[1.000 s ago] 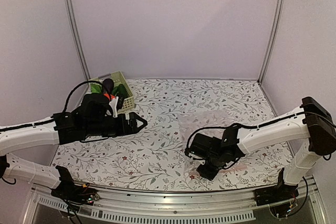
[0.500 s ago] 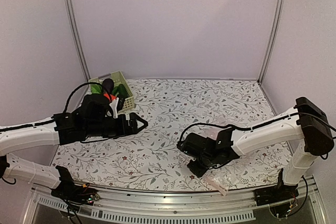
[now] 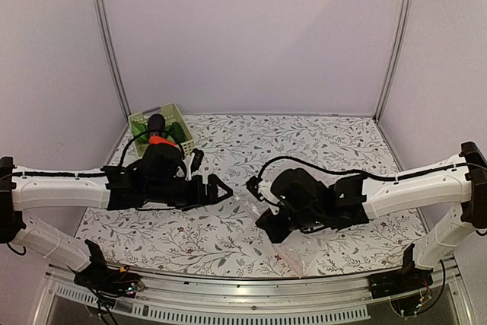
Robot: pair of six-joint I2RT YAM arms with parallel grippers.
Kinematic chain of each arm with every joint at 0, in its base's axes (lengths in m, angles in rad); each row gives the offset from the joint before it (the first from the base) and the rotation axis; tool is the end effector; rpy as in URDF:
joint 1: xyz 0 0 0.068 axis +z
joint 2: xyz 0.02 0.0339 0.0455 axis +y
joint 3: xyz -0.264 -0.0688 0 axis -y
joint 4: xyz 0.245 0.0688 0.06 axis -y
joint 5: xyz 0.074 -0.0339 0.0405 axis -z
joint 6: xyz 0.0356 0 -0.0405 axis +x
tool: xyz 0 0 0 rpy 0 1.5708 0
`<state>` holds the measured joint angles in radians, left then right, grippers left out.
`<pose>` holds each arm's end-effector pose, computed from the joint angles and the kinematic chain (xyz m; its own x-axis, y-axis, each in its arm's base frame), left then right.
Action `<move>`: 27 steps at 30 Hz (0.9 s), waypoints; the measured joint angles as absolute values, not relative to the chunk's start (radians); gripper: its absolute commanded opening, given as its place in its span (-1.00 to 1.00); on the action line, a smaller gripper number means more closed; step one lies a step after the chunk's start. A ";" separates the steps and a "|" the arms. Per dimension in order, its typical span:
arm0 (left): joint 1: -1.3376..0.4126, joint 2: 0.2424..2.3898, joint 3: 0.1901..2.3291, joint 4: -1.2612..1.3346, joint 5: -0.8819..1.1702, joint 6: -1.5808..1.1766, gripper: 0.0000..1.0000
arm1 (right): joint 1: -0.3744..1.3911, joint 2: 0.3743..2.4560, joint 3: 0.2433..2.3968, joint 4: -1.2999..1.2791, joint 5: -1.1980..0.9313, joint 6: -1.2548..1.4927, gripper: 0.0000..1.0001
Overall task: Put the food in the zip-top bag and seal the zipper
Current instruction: Pick up the zipper food storage bag from the corner of the board, then pass from the right arm to the left
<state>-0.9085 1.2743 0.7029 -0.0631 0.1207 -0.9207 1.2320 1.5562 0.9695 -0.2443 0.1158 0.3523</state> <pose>0.1623 -0.2151 0.2191 -0.8913 -0.1421 -0.4306 0.2198 0.6953 -0.6843 0.1126 0.3072 0.2110 -0.5447 -0.5146 -0.6622 -0.7703 0.6192 0.1525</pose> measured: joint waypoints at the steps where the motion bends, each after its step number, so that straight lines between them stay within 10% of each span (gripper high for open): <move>1: -0.913 1.277 0.707 -0.064 0.121 -0.913 0.97 | 1.232 1.549 0.971 -0.236 0.105 0.355 -1.00; 12: -0.944 0.954 0.782 -0.097 0.034 -0.606 0.99 | 1.120 1.405 1.034 -0.313 -0.143 0.410 -1.00; 27: -0.927 1.114 1.338 -0.430 0.237 -0.080 0.99 | 0.949 1.357 1.505 -0.689 -0.633 0.353 -0.99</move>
